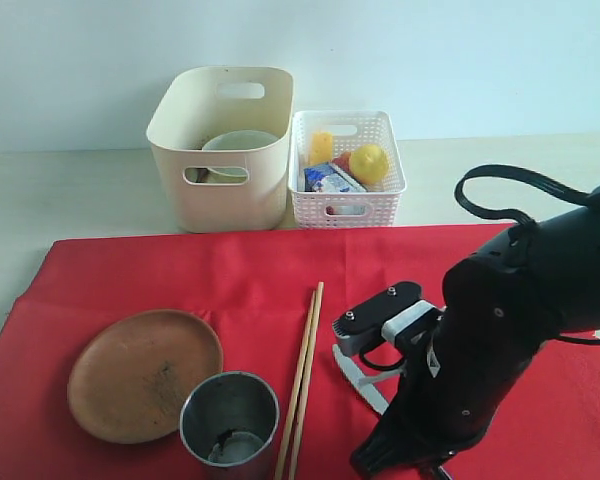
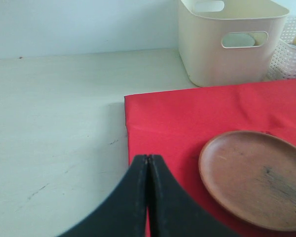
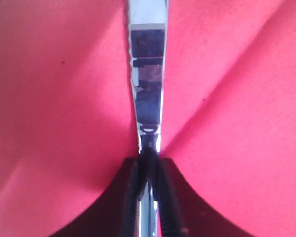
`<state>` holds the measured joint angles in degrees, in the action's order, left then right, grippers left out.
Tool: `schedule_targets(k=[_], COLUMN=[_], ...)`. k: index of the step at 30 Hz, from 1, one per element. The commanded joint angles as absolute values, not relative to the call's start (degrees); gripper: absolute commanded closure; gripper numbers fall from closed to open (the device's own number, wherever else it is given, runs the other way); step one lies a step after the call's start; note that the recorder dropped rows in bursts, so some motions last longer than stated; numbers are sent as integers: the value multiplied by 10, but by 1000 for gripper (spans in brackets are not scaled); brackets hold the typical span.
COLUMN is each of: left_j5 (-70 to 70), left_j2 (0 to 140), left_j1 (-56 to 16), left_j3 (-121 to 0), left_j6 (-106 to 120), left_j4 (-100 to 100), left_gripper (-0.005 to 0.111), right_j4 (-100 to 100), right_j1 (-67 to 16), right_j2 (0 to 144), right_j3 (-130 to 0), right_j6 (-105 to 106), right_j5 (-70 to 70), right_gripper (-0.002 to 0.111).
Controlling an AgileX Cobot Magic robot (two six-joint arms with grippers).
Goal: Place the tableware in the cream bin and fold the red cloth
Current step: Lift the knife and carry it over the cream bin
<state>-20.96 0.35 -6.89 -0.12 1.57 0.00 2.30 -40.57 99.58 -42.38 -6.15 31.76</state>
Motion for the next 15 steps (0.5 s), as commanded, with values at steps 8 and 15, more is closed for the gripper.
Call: schedule_targets(k=[8, 15], left_j5=[-204, -204], left_j2=[0, 0], left_j1=[-68, -68], left_j3=[0, 0], left_j6=[13, 12], left_j4=[-3, -3], left_gripper=[107, 107], right_j4=[31, 31], right_j1=[-407, -407], right_j2=[835, 816], right_j3=[-421, -421], right_j6=[-61, -61], right_j5=[219, 28], right_gripper=[108, 108])
